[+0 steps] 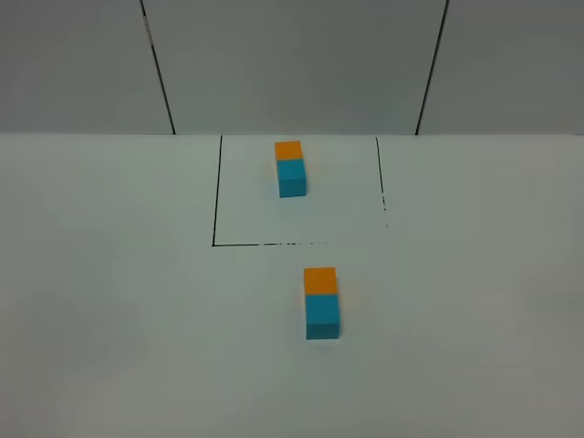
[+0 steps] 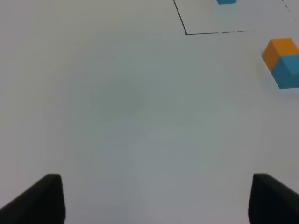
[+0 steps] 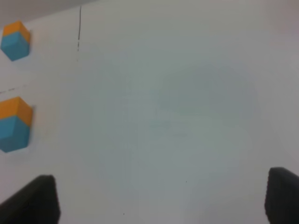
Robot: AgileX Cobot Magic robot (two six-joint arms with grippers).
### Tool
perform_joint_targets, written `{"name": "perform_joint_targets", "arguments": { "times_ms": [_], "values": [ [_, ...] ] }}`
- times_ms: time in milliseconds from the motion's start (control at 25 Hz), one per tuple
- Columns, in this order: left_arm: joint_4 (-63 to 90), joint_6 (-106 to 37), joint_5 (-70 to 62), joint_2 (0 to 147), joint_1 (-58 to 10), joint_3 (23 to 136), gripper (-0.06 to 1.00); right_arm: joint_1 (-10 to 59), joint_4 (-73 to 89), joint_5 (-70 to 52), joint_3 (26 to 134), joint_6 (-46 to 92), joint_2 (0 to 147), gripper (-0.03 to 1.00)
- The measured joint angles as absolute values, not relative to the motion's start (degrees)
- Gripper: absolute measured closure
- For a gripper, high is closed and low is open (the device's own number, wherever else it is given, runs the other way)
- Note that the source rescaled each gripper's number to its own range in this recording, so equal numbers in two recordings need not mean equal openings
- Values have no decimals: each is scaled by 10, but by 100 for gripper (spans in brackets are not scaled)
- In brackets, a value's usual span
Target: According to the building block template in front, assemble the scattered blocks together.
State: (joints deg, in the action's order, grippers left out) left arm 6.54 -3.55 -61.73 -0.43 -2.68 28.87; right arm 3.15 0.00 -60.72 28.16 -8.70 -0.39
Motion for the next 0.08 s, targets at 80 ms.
{"name": "perform_joint_targets", "arguments": {
  "times_ms": [80],
  "values": [
    [65,-36,-617,-4,-27,289,27,32,0,-607,282,-87,-4,21]
  ]
}}
